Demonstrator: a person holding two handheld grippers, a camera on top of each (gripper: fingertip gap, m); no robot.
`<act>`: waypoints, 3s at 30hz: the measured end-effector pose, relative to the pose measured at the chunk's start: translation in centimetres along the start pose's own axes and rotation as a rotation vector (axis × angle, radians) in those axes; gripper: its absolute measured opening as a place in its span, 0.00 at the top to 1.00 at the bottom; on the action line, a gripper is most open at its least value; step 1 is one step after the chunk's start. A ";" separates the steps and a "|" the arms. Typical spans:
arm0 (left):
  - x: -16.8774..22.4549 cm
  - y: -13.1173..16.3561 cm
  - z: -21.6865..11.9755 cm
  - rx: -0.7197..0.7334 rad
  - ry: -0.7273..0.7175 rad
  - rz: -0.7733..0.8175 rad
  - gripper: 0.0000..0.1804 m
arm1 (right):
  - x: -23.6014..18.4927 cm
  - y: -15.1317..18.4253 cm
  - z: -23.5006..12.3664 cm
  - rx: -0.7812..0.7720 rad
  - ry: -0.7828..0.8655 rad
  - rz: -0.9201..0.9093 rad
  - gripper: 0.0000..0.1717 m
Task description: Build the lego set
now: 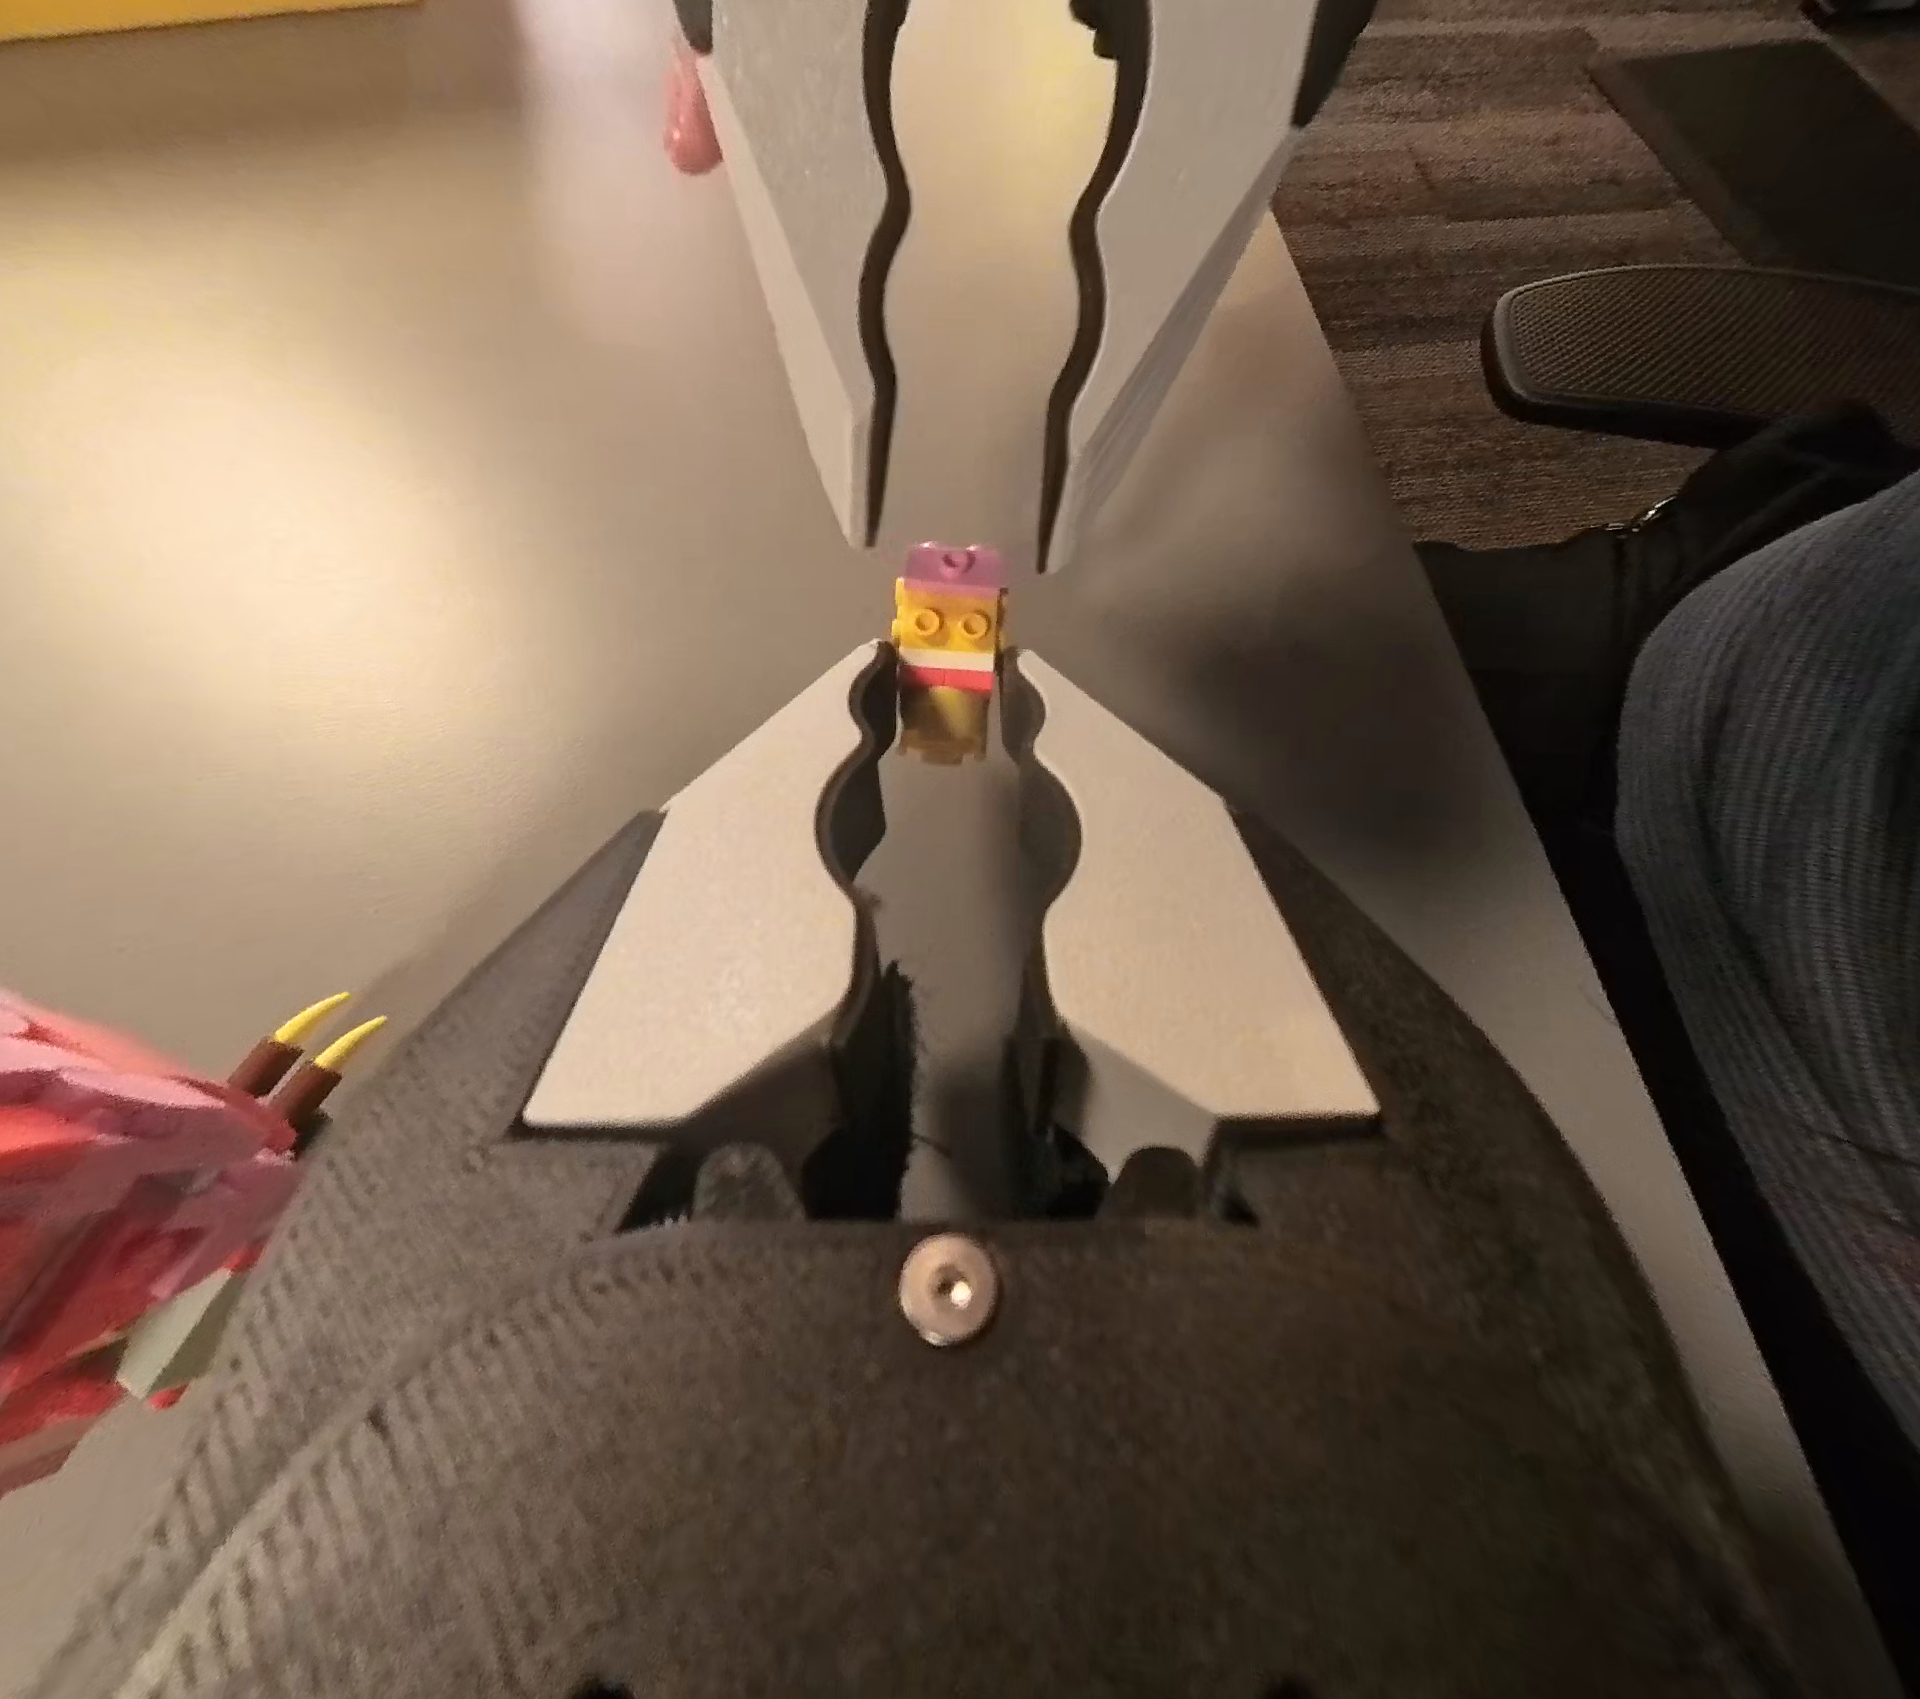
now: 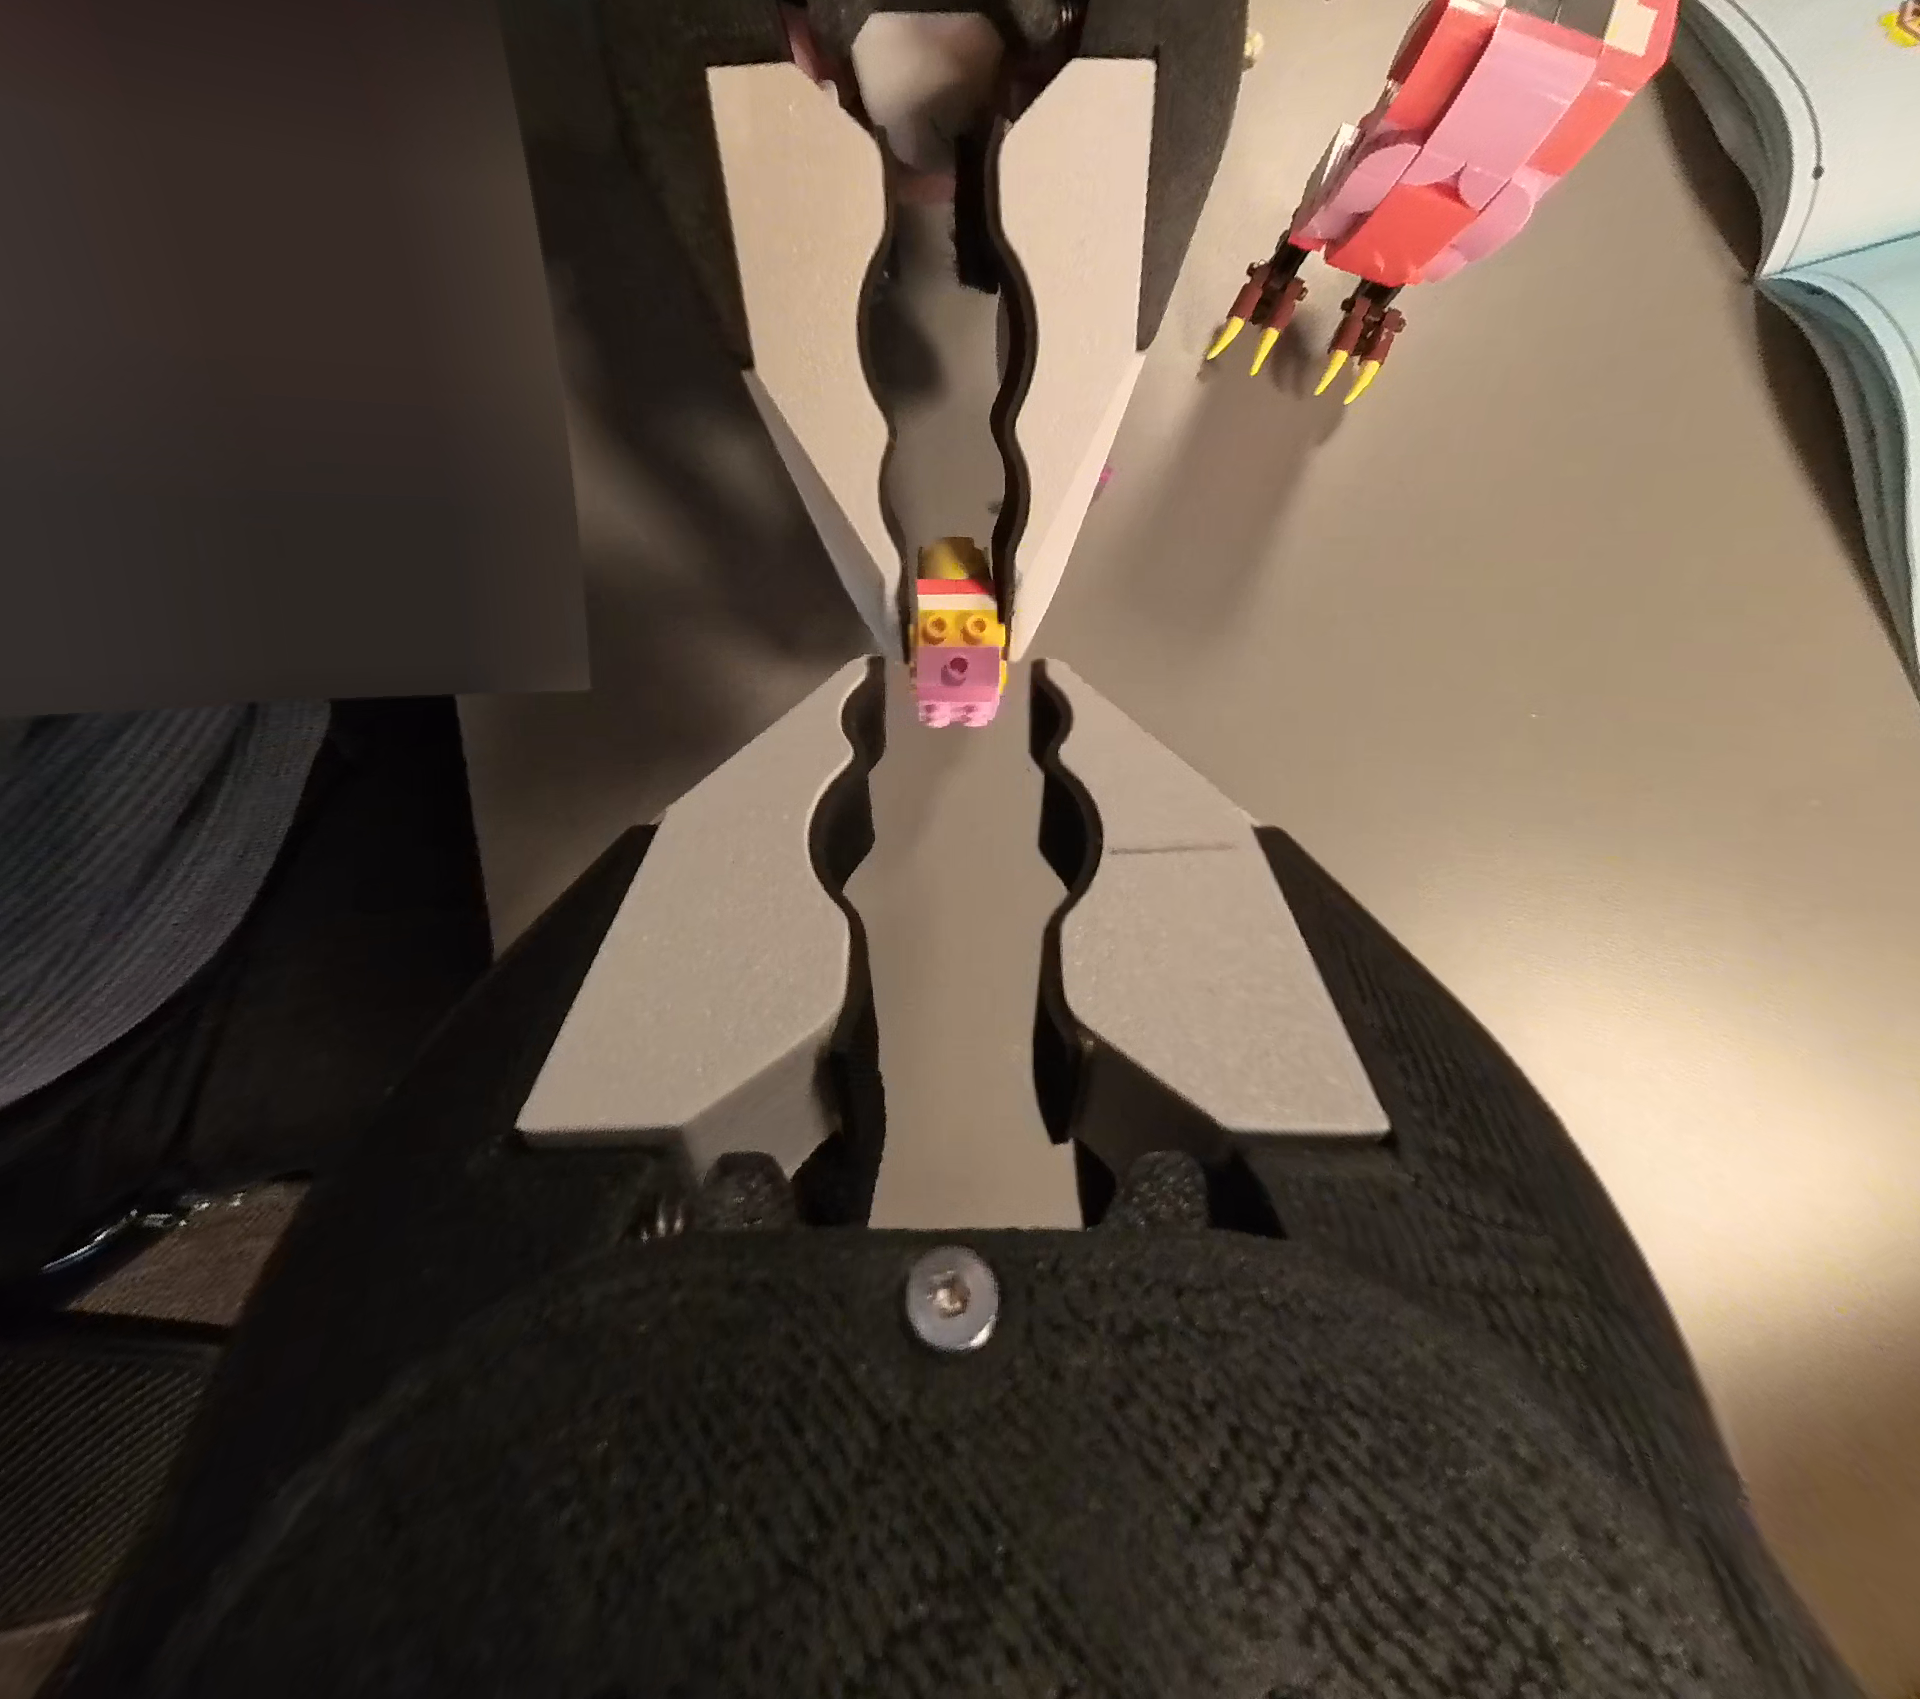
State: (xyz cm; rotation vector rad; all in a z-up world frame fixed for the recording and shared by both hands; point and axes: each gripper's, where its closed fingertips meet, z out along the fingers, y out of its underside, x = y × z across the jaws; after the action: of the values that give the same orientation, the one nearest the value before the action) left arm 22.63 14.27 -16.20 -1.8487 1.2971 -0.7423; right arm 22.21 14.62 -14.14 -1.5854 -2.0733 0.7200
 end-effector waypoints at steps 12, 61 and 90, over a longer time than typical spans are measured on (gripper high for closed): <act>-0.4 -0.5 -0.5 0.028 0.001 -0.081 0.90 | 1.5 0.7 0.7 -0.182 0.651 -0.640 0.60; -0.2 -1.0 -0.5 0.097 0.116 -0.295 0.90 | 1.7 0.3 0.6 -0.032 0.829 -0.749 0.80; -4.2 -2.6 -3.0 0.259 -0.203 -0.174 0.90 | 6.0 0.9 -4.7 0.463 0.922 -0.331 0.66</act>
State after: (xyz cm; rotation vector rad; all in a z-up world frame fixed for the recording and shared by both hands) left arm 20.20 18.09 -12.52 -1.7863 0.8766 -0.7534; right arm 24.25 21.24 -10.95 -0.9846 -1.3005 0.2305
